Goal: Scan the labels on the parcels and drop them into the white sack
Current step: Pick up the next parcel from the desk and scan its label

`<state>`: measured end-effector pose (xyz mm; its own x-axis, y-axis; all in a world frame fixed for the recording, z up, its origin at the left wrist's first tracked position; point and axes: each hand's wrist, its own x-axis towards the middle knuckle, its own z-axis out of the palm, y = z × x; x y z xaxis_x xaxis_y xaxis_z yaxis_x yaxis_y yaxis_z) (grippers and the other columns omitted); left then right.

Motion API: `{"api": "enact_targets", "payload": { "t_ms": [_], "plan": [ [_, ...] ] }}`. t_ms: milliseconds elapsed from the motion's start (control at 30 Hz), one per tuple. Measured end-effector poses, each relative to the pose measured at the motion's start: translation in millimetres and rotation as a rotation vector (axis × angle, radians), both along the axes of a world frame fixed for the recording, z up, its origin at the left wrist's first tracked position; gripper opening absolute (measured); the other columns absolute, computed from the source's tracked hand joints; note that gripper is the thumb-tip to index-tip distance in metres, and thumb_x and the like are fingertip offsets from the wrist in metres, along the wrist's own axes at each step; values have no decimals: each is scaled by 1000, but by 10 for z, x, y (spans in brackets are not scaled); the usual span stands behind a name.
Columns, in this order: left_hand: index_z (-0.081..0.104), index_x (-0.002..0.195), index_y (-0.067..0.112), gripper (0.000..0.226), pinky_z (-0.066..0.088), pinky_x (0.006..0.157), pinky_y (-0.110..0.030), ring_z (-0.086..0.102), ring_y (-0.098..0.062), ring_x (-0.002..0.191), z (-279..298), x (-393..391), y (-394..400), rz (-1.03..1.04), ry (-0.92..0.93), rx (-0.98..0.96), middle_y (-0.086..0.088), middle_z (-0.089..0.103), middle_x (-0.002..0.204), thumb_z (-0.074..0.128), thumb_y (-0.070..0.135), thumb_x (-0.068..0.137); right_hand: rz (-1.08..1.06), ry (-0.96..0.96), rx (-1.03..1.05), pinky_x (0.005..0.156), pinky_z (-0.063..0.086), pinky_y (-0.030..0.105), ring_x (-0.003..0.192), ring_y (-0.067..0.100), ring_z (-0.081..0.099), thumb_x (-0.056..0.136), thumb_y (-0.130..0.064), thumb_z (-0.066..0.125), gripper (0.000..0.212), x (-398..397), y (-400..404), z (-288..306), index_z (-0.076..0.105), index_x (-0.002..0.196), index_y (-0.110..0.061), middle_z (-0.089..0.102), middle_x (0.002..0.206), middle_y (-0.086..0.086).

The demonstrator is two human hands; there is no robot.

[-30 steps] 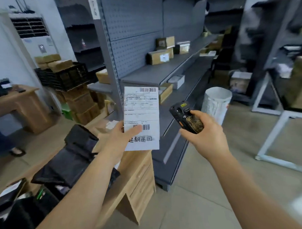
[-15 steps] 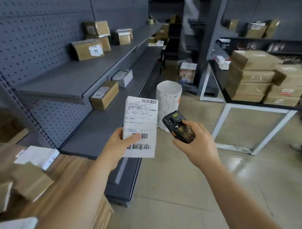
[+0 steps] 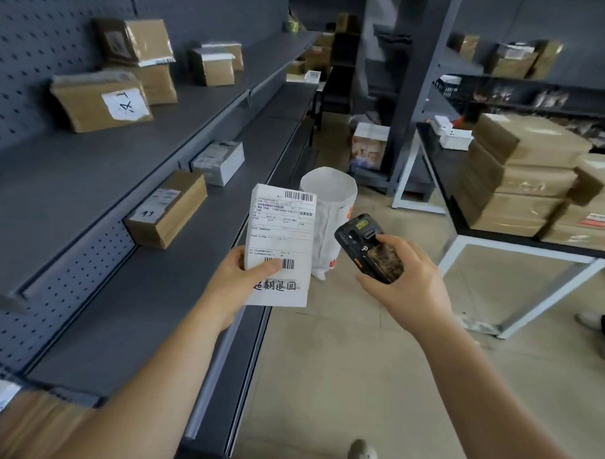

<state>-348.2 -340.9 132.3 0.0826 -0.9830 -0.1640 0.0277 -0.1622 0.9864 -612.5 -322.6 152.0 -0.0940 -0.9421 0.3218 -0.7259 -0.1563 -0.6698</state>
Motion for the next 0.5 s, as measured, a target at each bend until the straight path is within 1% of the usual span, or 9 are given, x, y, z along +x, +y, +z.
{"api": "enact_targets", "payload": {
  "t_ms": [67, 100, 200, 300, 367, 433, 500],
  "plan": [
    [59, 104, 22, 28, 53, 55, -17, 73, -6, 76, -28, -89, -259, 24, 6, 9, 6, 74, 96, 76, 18, 83, 19, -11, 5, 86, 39, 19, 96, -10, 42, 73, -37, 84, 62, -80, -327, -67, 57, 129, -37, 50, 118, -23],
    [59, 104, 22, 26, 53, 54, -17, 73, -6, 76, -27, -145, -407, 36, 5, 7, 5, 74, 96, 76, 17, 84, 28, -18, 4, 86, 39, 19, 96, -10, 42, 73, -37, 84, 63, -132, -500, -98, 57, 129, -38, 50, 119, -22],
    [60, 103, 24, 27, 54, 62, -22, 73, -11, 86, 22, -343, -922, 64, -27, -14, 6, 75, 98, 77, 19, 83, 57, -53, -17, 88, 41, 21, 101, -3, 48, 72, -36, 84, 63, -346, -1083, -163, 58, 129, -36, 54, 122, -19],
    [59, 109, 23, 35, 54, 74, -29, 72, -14, 92, 111, -594, -1498, 101, -44, -37, 5, 74, 103, 79, 24, 81, 71, -70, -30, 87, 39, 21, 100, -3, 47, 73, -35, 83, 62, -641, -1733, -114, 58, 129, -35, 57, 124, -15],
    [59, 114, 21, 41, 55, 80, -34, 72, -15, 94, 156, -793, -1878, 123, -41, -38, 3, 74, 106, 80, 26, 79, 73, -67, -33, 87, 38, 21, 103, 0, 49, 74, -35, 82, 61, -866, -2140, -59, 58, 130, -34, 58, 124, -13],
    [59, 115, 21, 42, 56, 80, -34, 72, -15, 94, 187, -1008, -2229, 137, -46, -45, 4, 74, 106, 80, 25, 79, 80, -55, -35, 87, 38, 21, 104, 1, 48, 75, -35, 82, 62, -1099, -2497, -14, 57, 132, -33, 58, 126, -13],
    [60, 114, 22, 38, 55, 78, -33, 72, -13, 92, 179, -1209, -2543, 139, -54, -54, 6, 74, 103, 79, 23, 80, 85, -47, -17, 86, 38, 21, 102, -3, 44, 76, -36, 80, 63, -1300, -2834, 3, 55, 133, -34, 56, 127, -14]
  ]
}}
